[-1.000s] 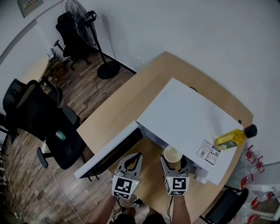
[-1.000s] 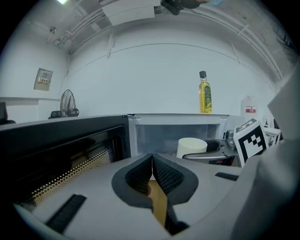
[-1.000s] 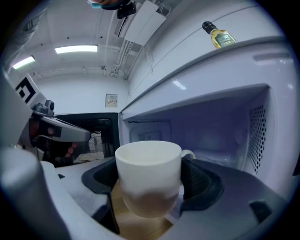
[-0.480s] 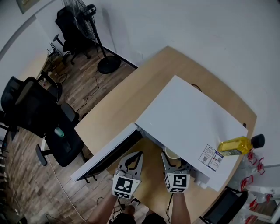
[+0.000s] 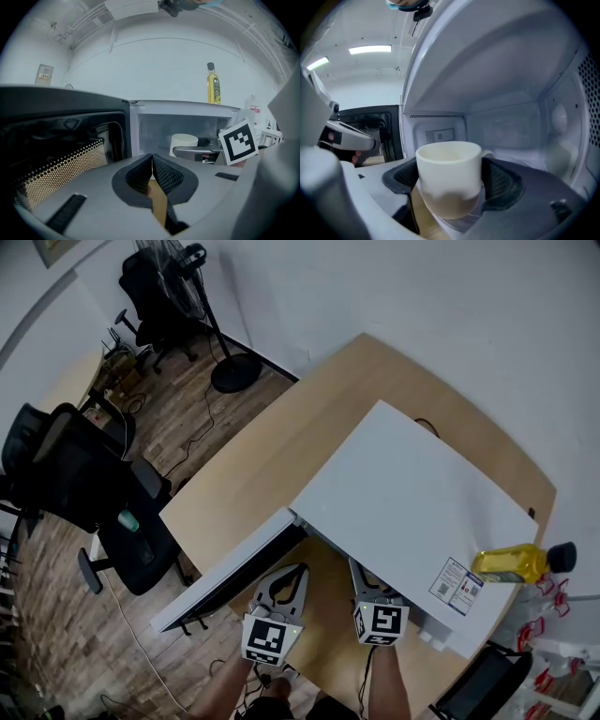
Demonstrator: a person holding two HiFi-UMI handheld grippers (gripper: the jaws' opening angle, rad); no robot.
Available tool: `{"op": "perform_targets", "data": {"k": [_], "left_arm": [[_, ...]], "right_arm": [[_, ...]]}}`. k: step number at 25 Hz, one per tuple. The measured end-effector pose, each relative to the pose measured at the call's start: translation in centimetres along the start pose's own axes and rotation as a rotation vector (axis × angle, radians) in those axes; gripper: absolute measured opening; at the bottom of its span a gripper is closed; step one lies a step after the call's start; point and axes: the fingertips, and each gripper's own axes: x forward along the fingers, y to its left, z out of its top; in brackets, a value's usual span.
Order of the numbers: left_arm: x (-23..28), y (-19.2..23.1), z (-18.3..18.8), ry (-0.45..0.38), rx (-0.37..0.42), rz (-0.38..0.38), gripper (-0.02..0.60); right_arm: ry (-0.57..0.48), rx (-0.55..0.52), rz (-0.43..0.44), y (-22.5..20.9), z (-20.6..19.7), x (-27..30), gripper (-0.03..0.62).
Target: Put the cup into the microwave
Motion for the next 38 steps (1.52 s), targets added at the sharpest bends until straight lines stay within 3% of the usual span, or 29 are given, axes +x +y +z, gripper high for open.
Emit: {"op": "perform_targets", "data": {"k": [25,38], "left_arm": [[-1.0,-0.5,-0.4,0.009,0.012,0.001,0.025],[-4.1,-1.6,1.5,-0.037,0.046,-0.024,0.025]], "right_arm": [[0.002,0.07,-0.014,-0.4,-0.2,-0.7,0.391],[-0.016,0.063,-0.039,0.4,1.3,-4.3,0.391]]}}
